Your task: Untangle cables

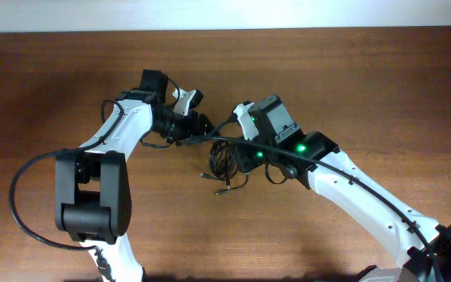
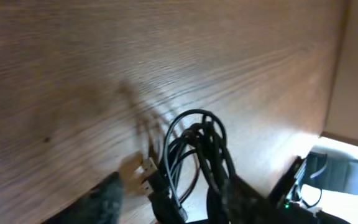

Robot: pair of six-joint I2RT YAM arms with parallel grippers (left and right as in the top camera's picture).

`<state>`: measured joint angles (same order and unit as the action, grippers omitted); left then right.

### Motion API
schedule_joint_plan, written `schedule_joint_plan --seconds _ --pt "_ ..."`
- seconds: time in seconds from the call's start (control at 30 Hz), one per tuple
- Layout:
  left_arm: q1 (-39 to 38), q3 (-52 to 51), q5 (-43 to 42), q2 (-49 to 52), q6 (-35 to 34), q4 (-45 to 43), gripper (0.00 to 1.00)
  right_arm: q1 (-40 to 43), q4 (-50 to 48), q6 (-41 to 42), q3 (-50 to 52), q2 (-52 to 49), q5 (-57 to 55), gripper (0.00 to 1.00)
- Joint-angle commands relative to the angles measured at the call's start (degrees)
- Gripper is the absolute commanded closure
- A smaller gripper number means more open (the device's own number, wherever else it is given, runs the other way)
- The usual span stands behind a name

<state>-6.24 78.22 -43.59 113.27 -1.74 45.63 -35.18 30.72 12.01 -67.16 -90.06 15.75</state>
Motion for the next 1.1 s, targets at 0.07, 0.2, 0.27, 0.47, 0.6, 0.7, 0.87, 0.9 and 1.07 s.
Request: schedule_joint_plan --seconds 0.07,0.2,0.27,0.47,0.6,0.7,0.87,0.9,1.07 --pt "0.26 -0.17 0.59 0.39 -0.66 -0.11 0.64 0.24 2.03 -0.15 -0.35 -0.83 1.18 0.96" --pt "1.31 -0.17 0.13 0.39 -0.63 0.46 0.38 0.39 2.14 2.60 -0.33 -2.32 -6.54 0.96" --pt "2.45 -0.17 1.49 0.39 -0.63 1.14 0.36 0.39 1.99 6.05 -0.33 -3.52 -9.90 0.96" --pt "3.96 -0.11 -6.34 0.39 6.08 1.86 0.24 2.29 0.66 8.46 -0.33 -4.50 -12.79 0.96" --pt "4.46 -0.11 -15.19 0.39 15.61 3.32 0.37 4.92 -0.81 8.50 -0.35 -6.56 -5.68 0.96" --pt "2.78 -0.13 -15.12 0.39 17.75 2.27 0.42 8.68 -2.54 8.66 -0.35 -7.76 6.05 0.96" --pt "-2.97 -0.13 -3.56 0.39 11.19 -3.15 0.45 9.35 -2.78 8.63 -0.33 -7.76 9.33 0.96" --pt "-3.93 -0.13 0.92 0.39 8.13 -3.61 0.55 9.33 -2.56 8.61 -0.33 -7.78 9.31 0.96" --pt "-4.37 -0.13 5.07 0.39 5.84 -3.61 1.00 9.31 -1.75 8.17 -0.33 -7.78 9.35 0.96"
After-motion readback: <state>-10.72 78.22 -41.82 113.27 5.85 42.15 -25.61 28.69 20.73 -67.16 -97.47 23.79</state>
